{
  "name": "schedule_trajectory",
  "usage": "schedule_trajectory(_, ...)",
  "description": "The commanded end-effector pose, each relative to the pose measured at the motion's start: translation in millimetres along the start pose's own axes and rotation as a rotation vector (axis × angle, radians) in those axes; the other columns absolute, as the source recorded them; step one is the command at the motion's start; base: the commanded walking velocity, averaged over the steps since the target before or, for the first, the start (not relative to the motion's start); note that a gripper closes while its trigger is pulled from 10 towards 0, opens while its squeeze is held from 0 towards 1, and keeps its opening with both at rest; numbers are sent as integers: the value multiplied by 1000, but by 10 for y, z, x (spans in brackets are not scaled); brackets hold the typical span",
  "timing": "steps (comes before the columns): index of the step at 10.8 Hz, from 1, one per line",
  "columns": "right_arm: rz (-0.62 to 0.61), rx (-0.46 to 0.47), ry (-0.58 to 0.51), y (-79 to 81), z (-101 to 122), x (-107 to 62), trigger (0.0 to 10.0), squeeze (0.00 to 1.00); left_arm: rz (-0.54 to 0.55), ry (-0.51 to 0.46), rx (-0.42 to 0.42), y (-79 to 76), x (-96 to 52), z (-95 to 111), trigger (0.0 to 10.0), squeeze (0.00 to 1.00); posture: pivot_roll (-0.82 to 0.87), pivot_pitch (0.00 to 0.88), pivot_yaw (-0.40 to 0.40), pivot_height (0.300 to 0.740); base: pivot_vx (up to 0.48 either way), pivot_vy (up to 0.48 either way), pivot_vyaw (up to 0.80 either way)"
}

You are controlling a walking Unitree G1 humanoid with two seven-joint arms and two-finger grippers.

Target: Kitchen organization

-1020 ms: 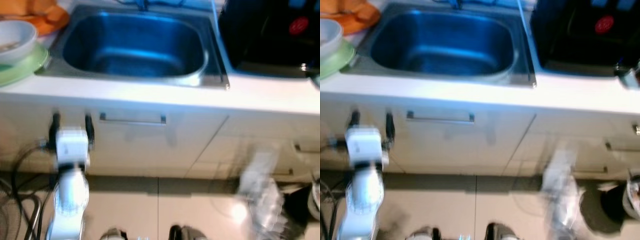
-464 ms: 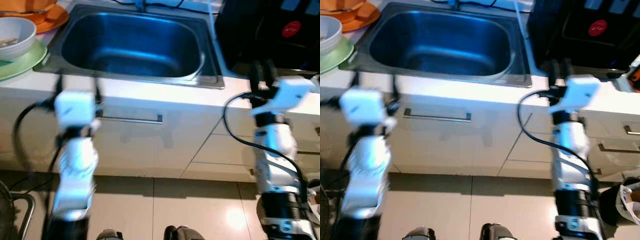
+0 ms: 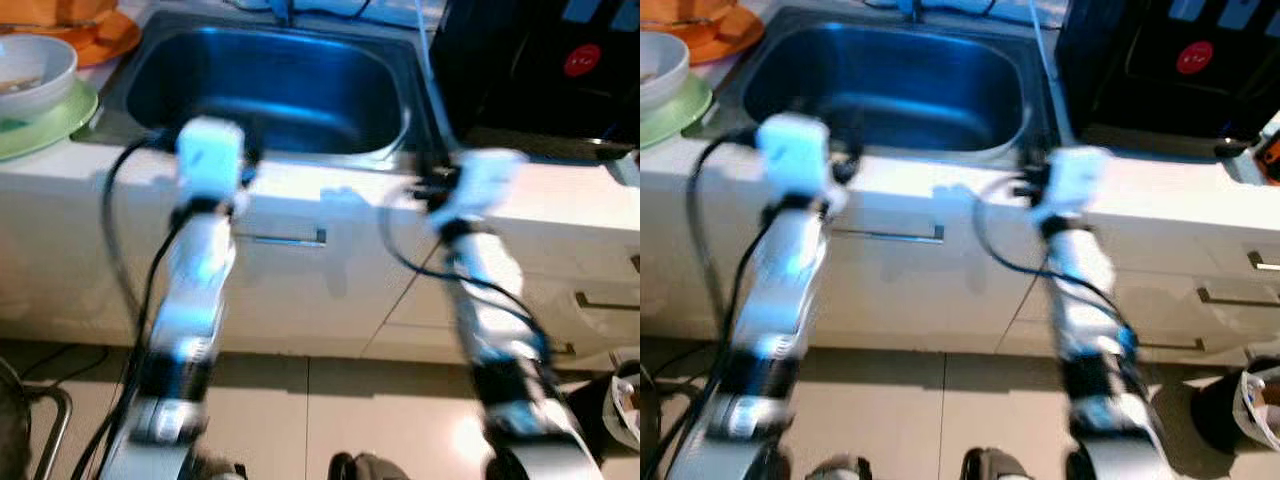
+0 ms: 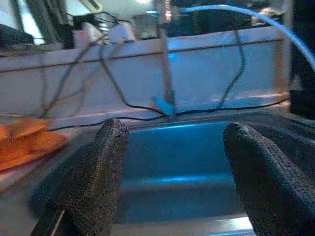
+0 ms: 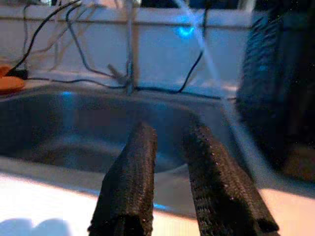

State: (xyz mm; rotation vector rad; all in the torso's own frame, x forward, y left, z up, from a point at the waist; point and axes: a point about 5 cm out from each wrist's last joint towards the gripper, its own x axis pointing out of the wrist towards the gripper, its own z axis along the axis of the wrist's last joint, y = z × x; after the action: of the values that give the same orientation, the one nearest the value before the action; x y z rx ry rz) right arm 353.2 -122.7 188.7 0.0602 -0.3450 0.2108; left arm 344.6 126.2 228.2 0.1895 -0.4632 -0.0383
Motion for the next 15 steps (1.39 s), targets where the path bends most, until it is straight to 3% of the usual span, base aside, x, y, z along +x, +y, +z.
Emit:
schedule_trajectory(1,-10,-4,38,4,-55,30,10000,0,-33,30,-25,-71,-1,-68,10000,0,39,79,-64,740,0,0,0)
schedule_trajectory(3,28,28,35,221,-43,142,10000,0,-49,72,-54,-149,-10,-167,10000,0,56,81,-55,740,0,0,0)
schedule_trajectory(4,27,41,43,253,-84,139,10000,0,-58,97,-60,-174,-32,-228,10000,0,64,77,-53,740,0,0,0)
schedule_trajectory(13,12,57,44,231,-134,103,10000,0,-56,106,-62,-164,-59,-257,10000,0,64,94,-44,740,0,460,0)
schedule_trajectory(15,11,57,46,219,-139,99,10000,0,-53,115,-54,-164,-72,-273,10000,0,64,103,-48,740,0,141,0)
